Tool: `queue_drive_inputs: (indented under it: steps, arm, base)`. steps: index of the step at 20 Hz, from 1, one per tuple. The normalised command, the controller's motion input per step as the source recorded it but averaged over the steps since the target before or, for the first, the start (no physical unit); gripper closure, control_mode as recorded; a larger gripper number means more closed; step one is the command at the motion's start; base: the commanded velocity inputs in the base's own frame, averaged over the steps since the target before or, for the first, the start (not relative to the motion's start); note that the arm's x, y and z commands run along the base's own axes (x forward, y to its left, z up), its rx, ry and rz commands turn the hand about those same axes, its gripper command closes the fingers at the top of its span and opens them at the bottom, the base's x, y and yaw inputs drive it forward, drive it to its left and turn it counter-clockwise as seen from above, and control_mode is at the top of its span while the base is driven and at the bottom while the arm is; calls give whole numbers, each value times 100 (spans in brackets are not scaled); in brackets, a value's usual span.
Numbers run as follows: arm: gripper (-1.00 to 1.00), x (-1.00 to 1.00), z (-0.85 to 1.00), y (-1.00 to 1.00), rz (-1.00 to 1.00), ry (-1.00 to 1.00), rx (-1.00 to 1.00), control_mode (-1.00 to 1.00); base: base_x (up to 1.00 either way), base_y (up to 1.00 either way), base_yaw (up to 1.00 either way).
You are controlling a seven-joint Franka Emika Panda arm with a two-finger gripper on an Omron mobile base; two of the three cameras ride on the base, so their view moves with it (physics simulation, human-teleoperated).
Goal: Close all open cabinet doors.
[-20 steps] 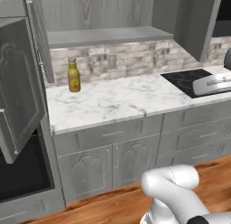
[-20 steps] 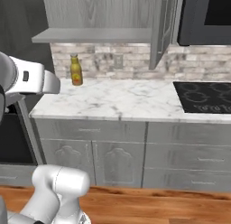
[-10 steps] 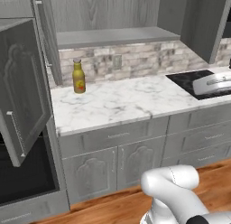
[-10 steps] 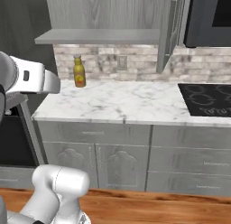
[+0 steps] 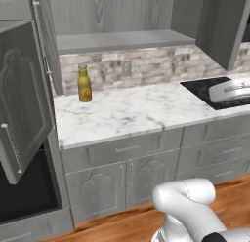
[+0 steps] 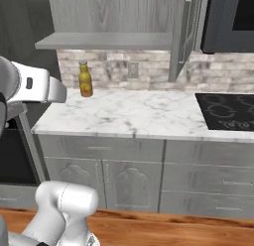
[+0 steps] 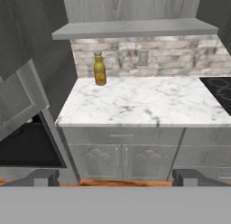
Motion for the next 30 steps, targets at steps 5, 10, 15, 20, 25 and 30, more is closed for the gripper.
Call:
queue_drive_inputs:
  steps: [5,10,15,20,25,30]
  arm:
    - [-100,0,0,0,0,0,0,100]
    - [-100,0,0,0,0,0,0,100]
    - [-100,0,0,0,0,0,0,100]
    - [-100,0,0,0,0,0,0,100]
    - [-100,0,0,0,0,0,0,100]
    - [-100,0,0,0,0,0,0,100]
  base:
    - [29,-27,7]
    - [32,-29,7]
    - [52,-23,5]
    - [49,-3,0]
    - [48,-1,0]
    - [47,-7,0]
